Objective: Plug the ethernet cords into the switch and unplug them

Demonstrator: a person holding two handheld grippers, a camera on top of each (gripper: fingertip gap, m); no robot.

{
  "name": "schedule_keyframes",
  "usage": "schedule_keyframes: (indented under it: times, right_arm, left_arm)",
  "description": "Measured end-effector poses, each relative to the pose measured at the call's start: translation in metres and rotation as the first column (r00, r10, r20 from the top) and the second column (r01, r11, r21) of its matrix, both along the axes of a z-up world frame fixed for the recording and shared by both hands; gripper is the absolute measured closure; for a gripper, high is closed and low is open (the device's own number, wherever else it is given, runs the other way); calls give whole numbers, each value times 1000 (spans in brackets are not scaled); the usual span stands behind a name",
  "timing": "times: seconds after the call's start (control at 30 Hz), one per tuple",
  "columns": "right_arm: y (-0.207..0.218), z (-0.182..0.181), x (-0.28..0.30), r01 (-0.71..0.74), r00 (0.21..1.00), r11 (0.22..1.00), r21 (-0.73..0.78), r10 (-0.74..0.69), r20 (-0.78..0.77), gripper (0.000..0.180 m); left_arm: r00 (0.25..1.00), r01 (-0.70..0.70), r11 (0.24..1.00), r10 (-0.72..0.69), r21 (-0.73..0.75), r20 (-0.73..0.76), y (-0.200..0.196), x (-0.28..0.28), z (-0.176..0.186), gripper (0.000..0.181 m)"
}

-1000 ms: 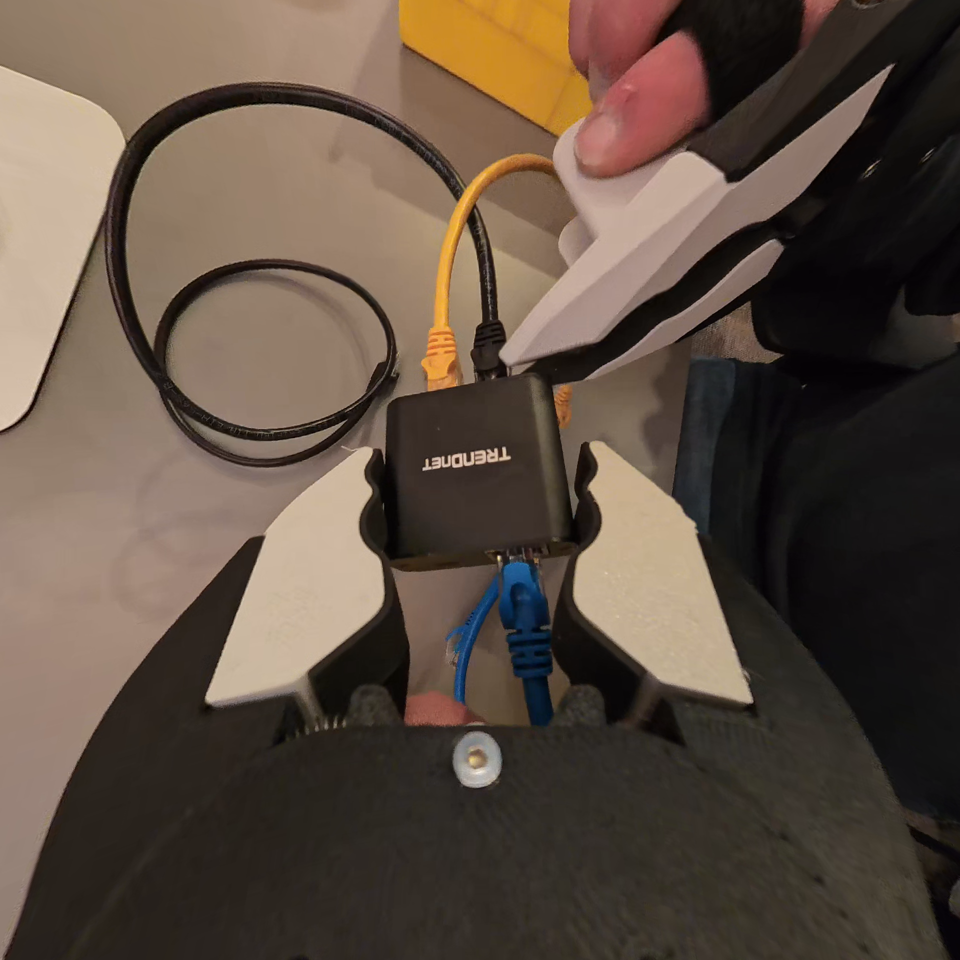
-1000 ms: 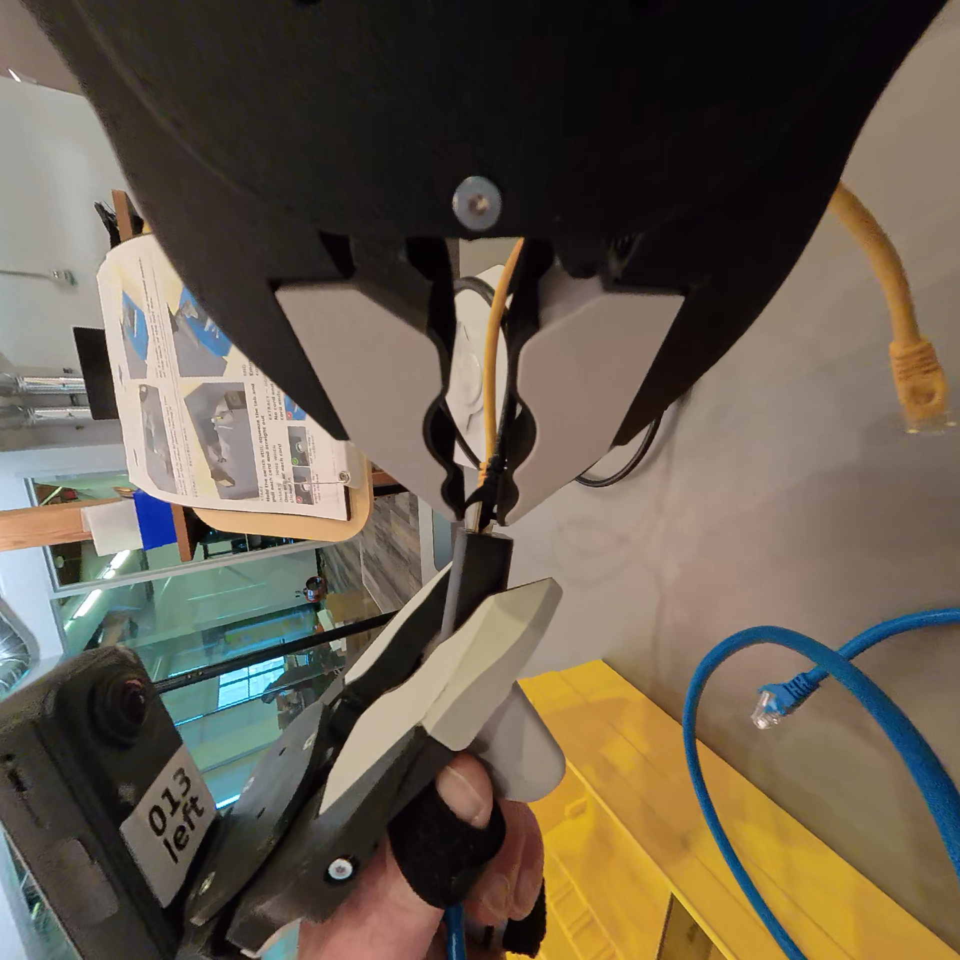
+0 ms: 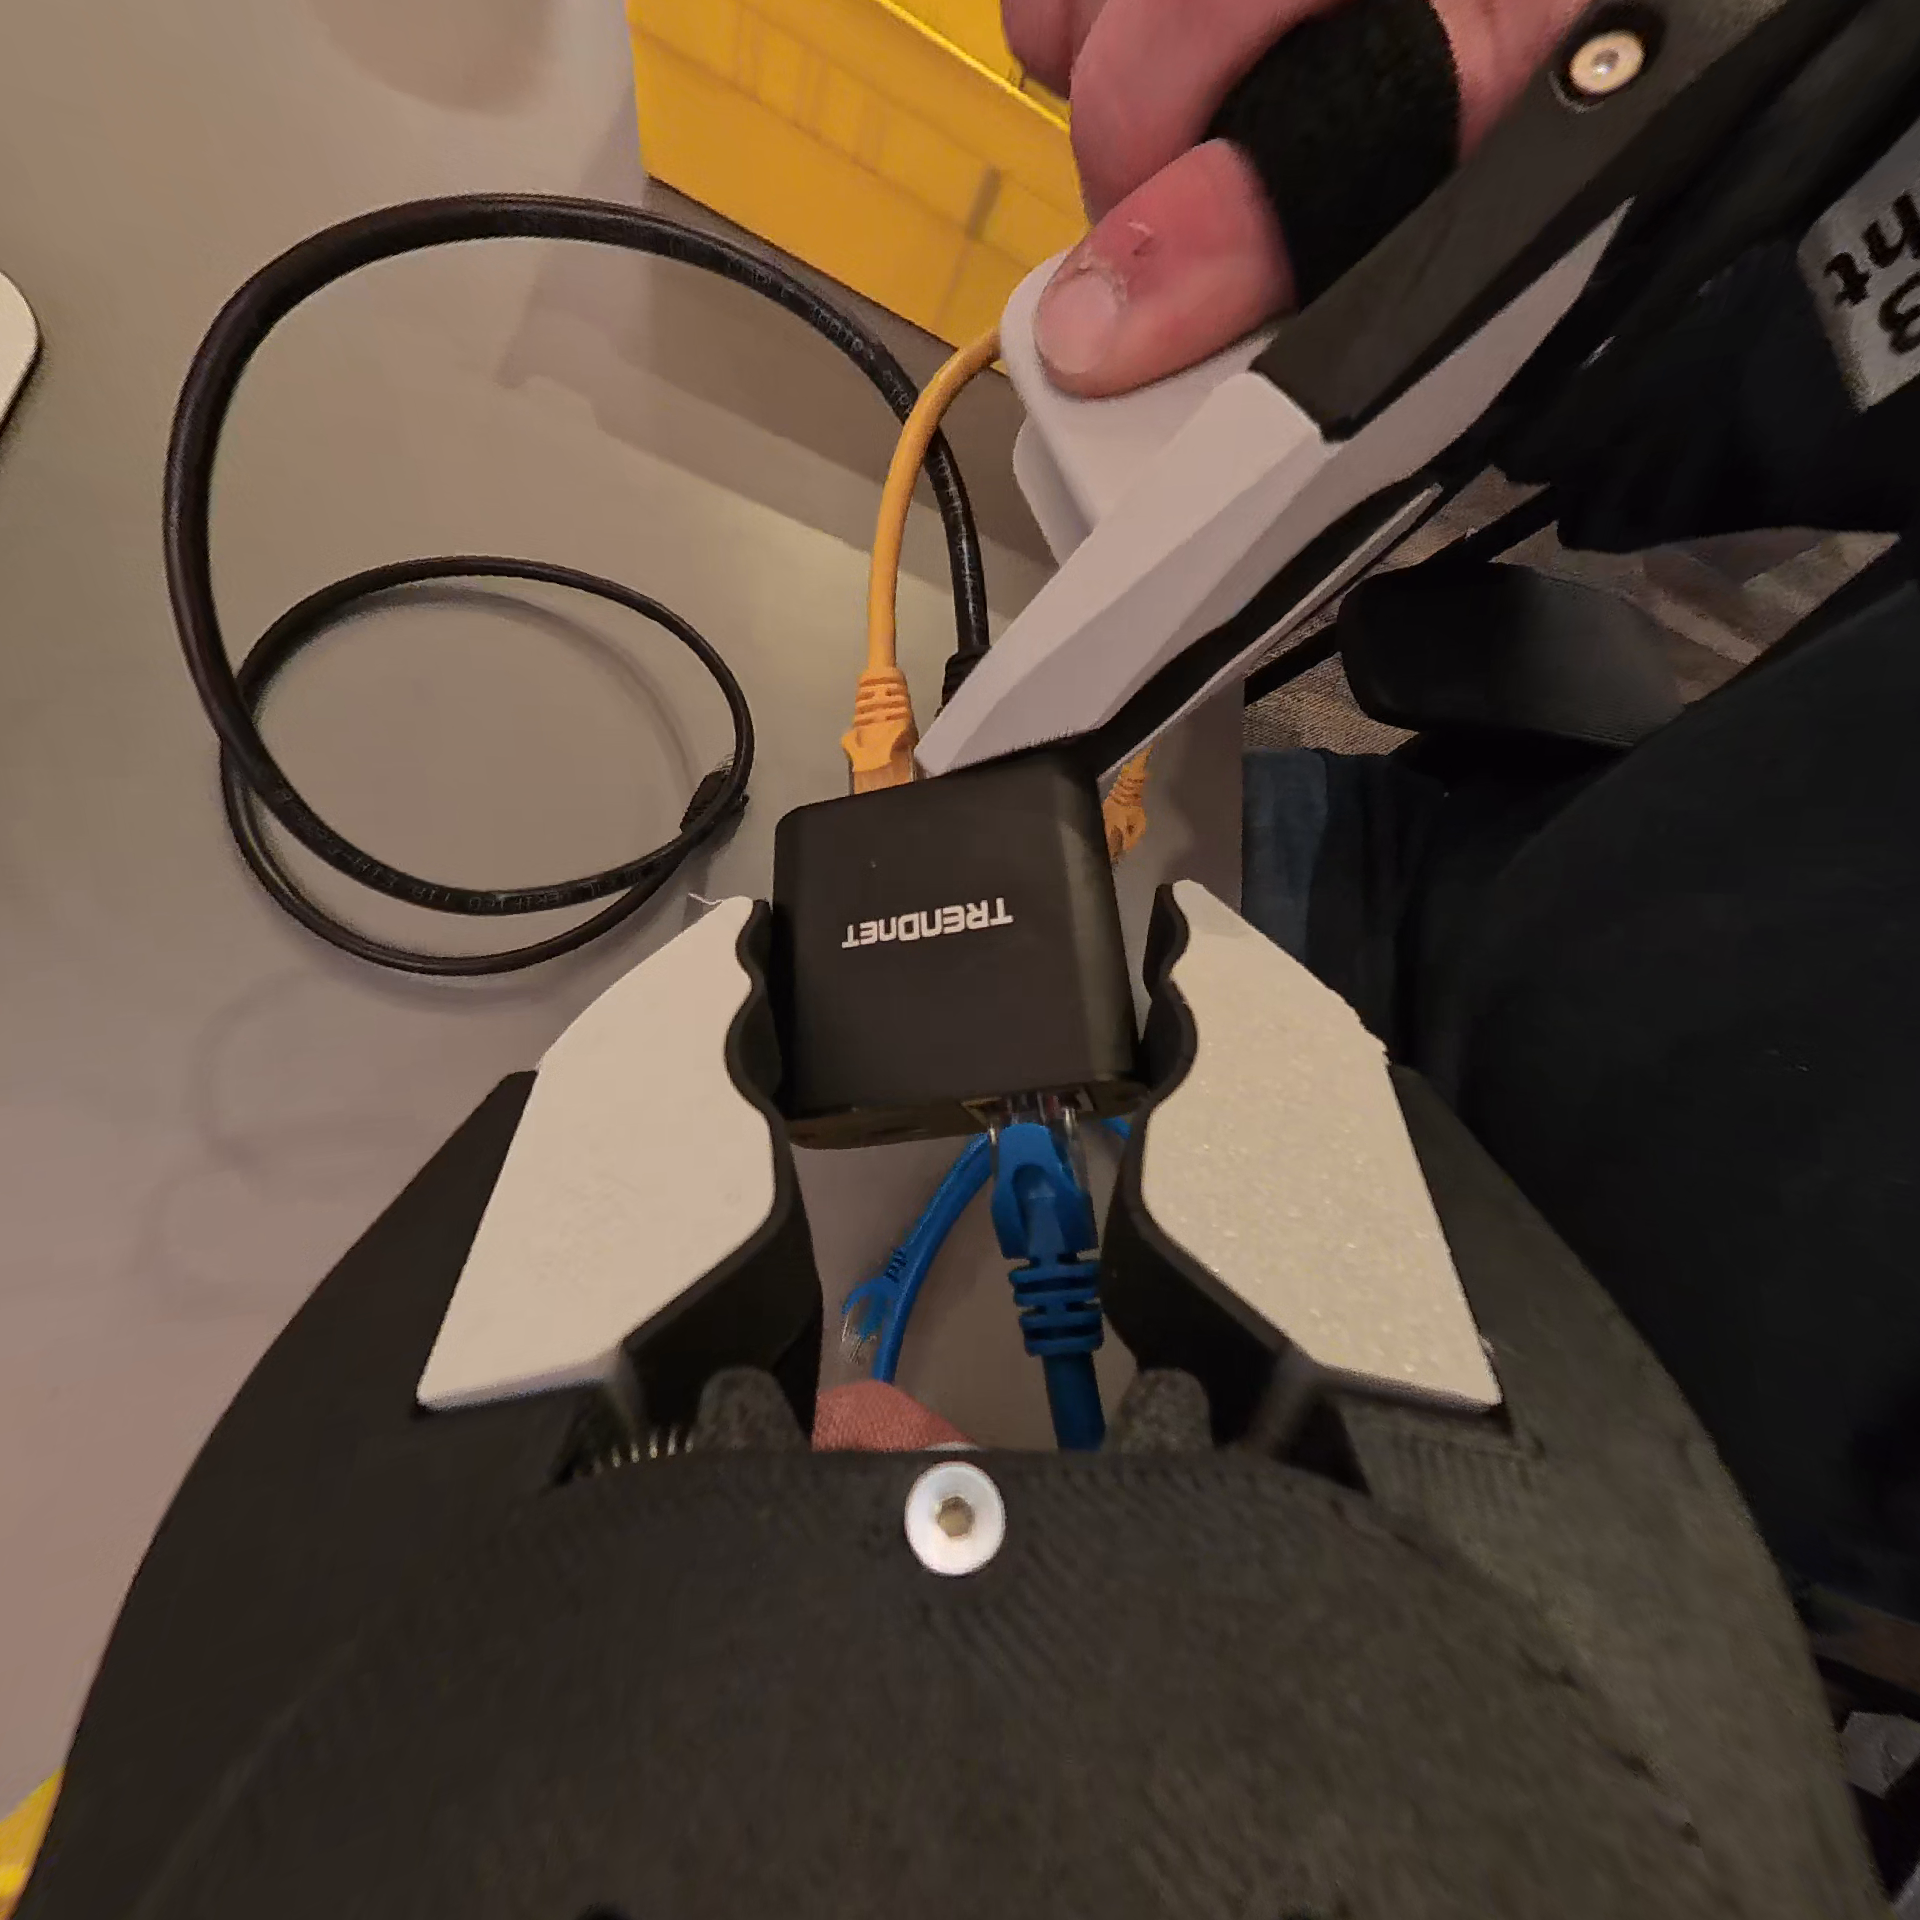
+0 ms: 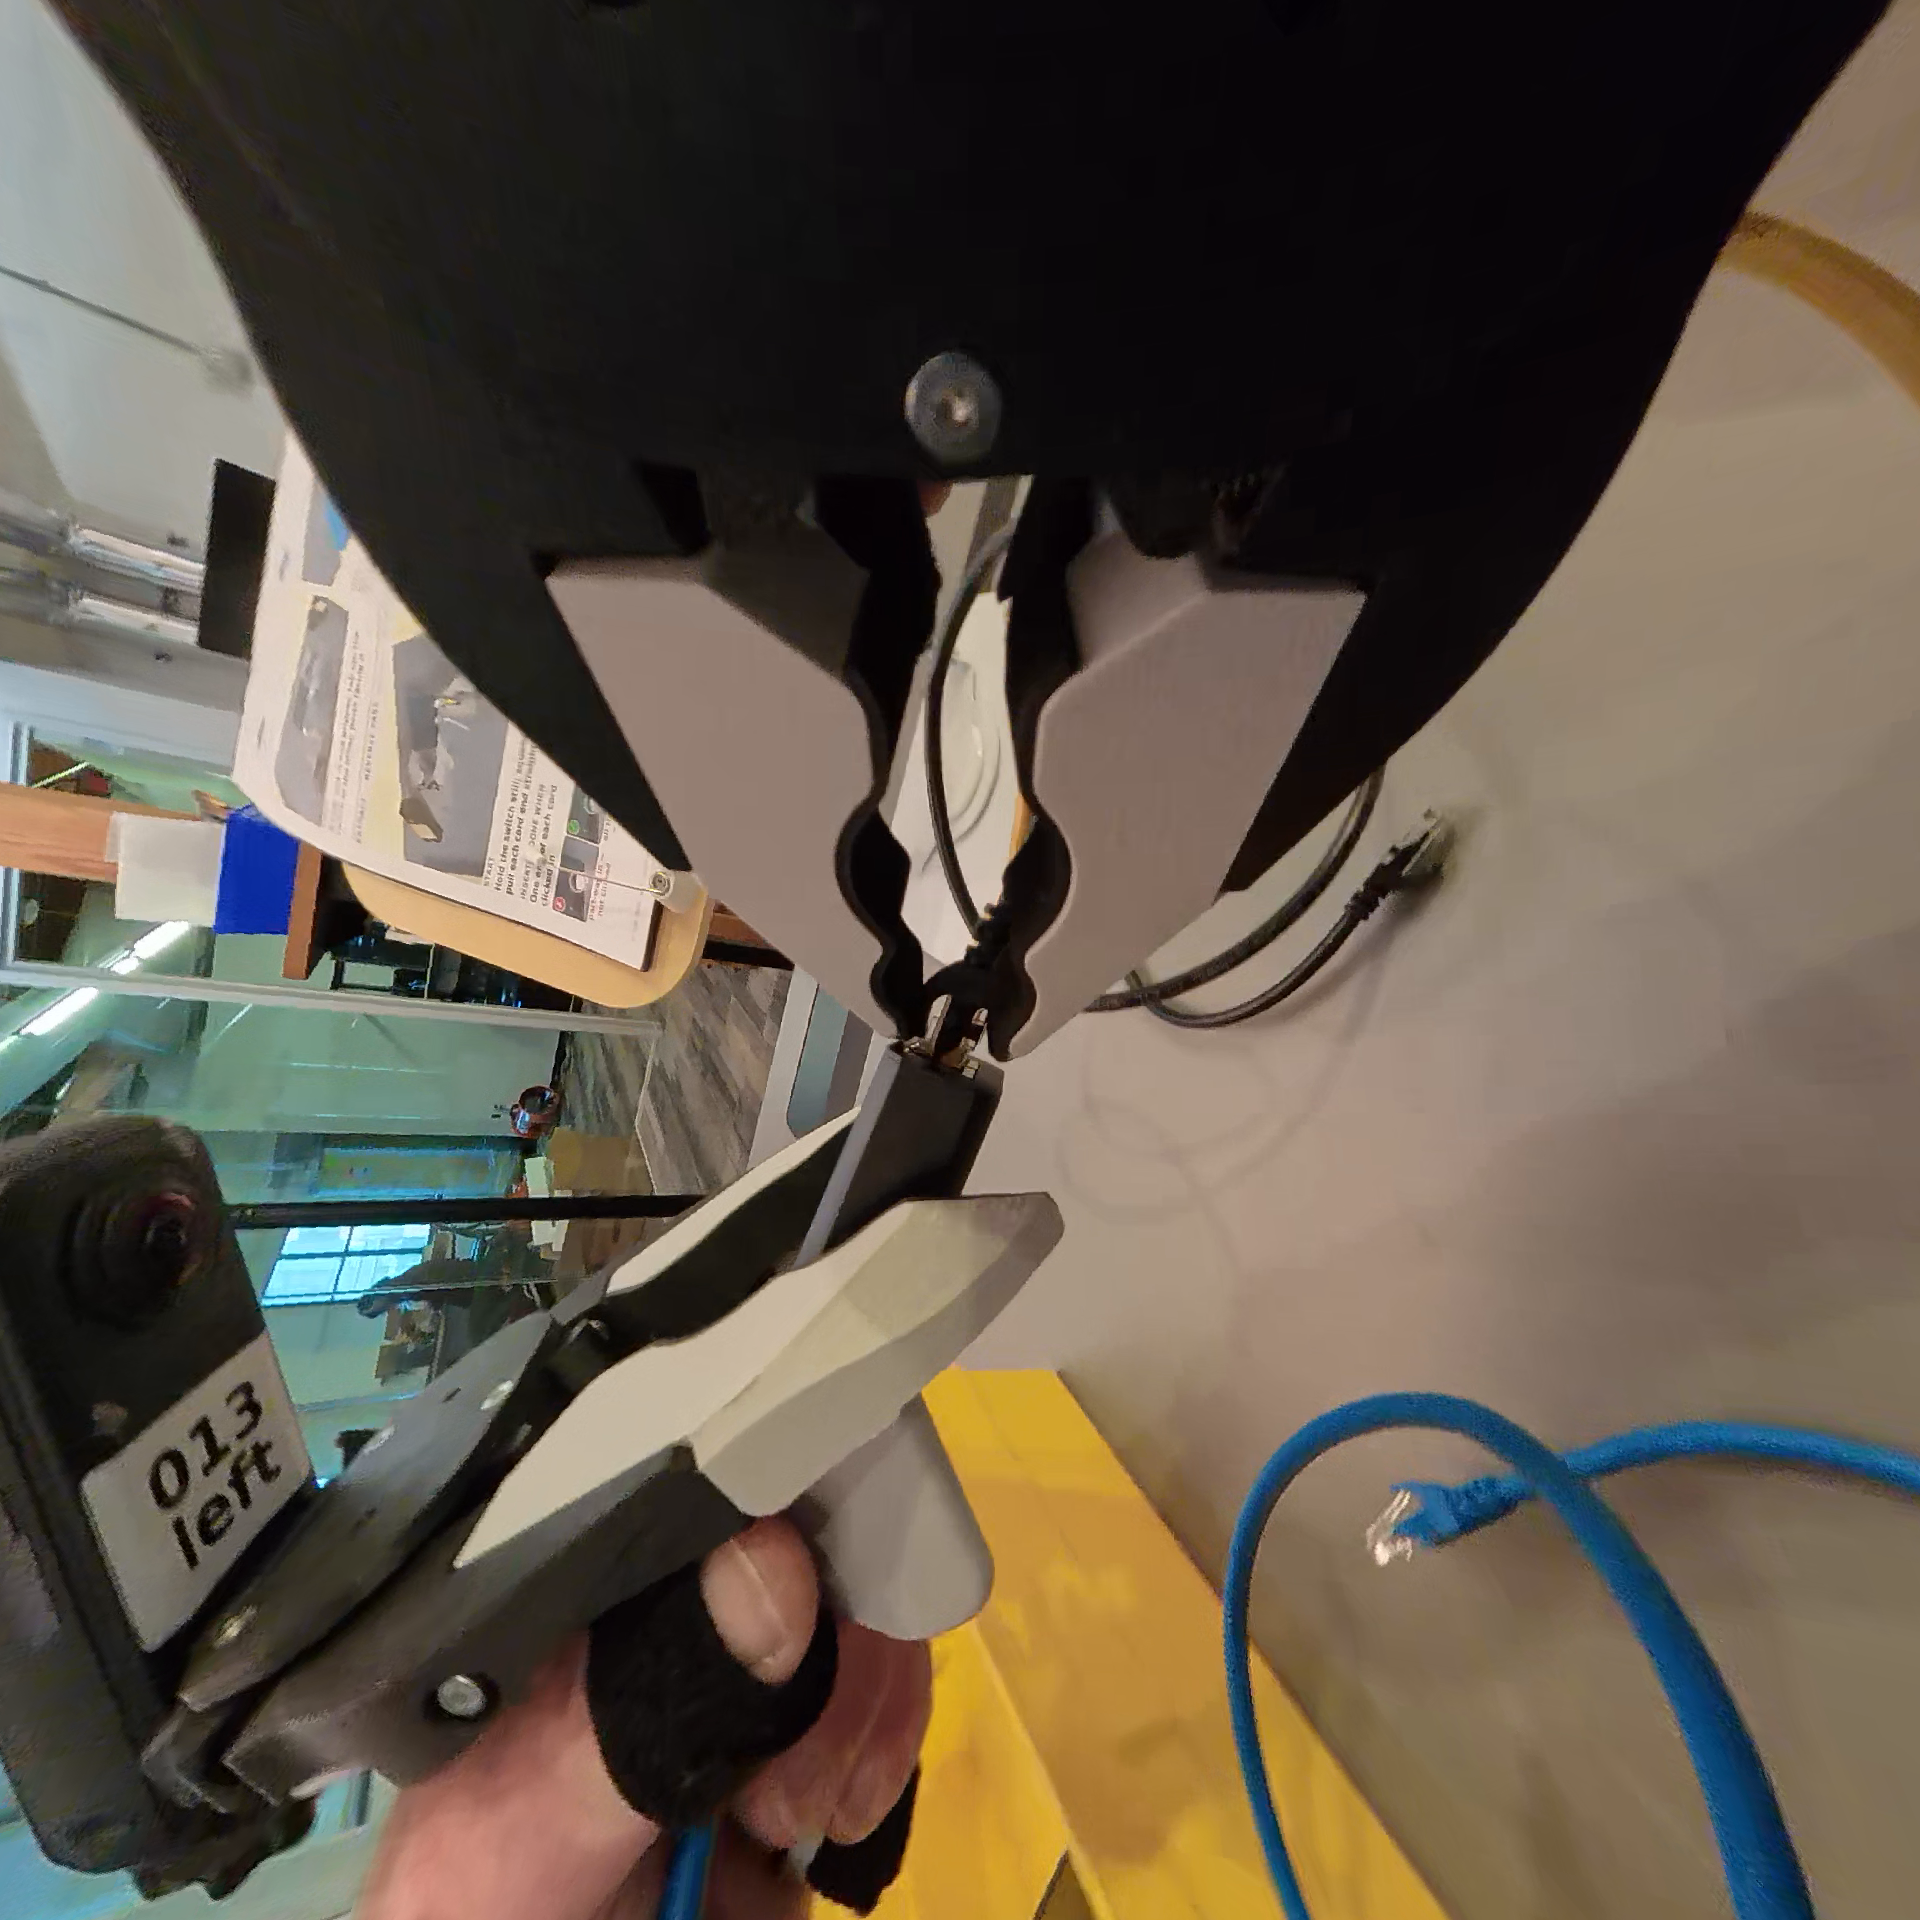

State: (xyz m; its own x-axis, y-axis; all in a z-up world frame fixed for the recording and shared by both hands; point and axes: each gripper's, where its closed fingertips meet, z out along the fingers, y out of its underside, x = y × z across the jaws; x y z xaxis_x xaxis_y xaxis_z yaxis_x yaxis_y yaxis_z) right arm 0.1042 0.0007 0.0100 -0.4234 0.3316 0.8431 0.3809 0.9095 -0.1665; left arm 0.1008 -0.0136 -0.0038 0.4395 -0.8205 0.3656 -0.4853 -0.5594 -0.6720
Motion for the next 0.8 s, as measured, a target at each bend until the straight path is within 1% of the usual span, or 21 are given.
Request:
schedule_keyframes:
  times: [0.13,0.23,0.33,0.47,0.6,0.67,0.73,0.8]
  right_arm:
    - [3,-5,4,-6,997,997,72,1,78,169]
    - [7,-2,5,11,998,997,73,-16,66,169]
    - [11,6,6,41,999,999,29,-41,27,169]
    - [13,8,8,58,998,998,14,-59,16,169]
    - [8,7,9,15,999,999,37,-16,31,169]
    - [7,9,7,-5,1000,1000,12,5,23,169]
    - [3,15,5,-30,1000,999,-12,30,-3,169]
    - [-4,17,4,-46,999,999,22,47,-13,169]
  left_arm:
    - [999,-21,1000,22,-9,43,1,4,-5,113]
    - [995,-52,999,53,-7,87,5,5,-3,113]
    - [988,-97,995,95,11,125,11,5,4,115]
    - [986,-129,991,125,29,114,13,7,5,115]
    - [983,-135,991,131,22,126,8,7,4,115]
    - [977,-149,989,145,12,155,7,7,6,115]
    - [972,-151,988,142,37,186,5,6,12,115]
    - [972,-128,991,120,30,201,-1,5,15,115]
